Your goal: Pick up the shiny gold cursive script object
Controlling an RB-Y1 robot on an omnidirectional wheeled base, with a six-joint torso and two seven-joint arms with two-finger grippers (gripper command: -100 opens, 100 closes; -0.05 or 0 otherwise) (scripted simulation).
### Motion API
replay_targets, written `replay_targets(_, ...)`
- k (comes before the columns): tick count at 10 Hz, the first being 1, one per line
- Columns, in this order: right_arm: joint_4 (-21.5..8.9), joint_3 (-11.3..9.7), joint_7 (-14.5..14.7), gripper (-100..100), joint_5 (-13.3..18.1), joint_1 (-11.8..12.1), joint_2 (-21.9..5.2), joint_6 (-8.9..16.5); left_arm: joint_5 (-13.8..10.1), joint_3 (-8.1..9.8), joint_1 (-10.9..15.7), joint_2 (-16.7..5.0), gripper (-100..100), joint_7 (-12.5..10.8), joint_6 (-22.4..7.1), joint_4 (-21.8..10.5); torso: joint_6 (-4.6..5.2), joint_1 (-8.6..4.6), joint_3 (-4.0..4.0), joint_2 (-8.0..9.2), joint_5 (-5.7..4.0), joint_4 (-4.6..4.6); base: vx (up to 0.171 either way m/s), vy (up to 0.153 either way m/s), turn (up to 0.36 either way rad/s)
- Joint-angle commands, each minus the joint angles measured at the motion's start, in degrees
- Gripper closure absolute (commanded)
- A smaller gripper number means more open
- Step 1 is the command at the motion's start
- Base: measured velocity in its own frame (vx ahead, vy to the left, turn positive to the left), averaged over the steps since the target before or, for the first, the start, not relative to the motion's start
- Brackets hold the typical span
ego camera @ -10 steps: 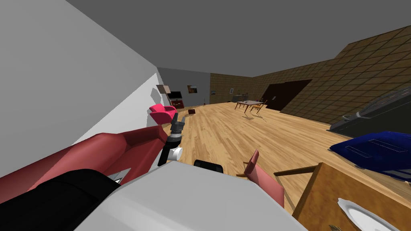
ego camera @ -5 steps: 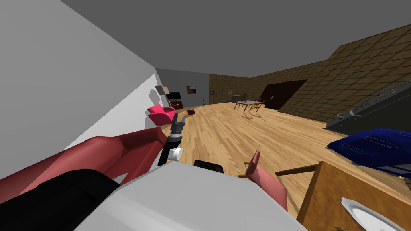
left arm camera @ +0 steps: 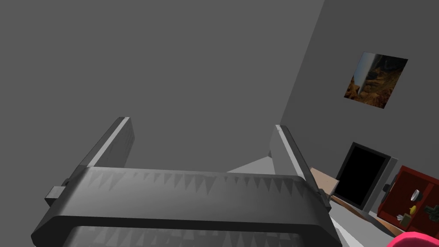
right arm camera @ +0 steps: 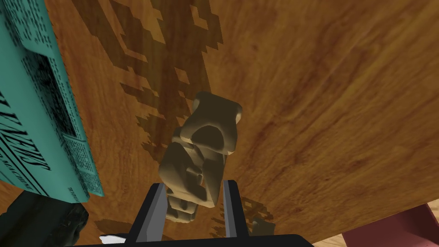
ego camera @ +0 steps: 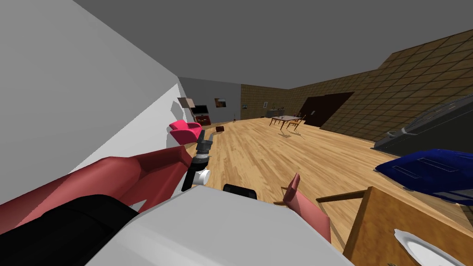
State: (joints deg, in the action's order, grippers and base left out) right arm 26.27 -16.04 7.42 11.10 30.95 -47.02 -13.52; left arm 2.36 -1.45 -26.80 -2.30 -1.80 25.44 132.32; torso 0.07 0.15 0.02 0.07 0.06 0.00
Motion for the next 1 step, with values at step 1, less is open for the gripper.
replay_targets(1, 0.0, 0.0, 0.0, 0, 0.0, 0.0, 0.0, 0.0, 0.0, 0.0, 0.0, 0.0, 0, 0.0, 0.0, 0.0, 0.0, 0.0, 0.0, 0.0, 0.0, 0.0, 0.0, 0.0, 0.0)
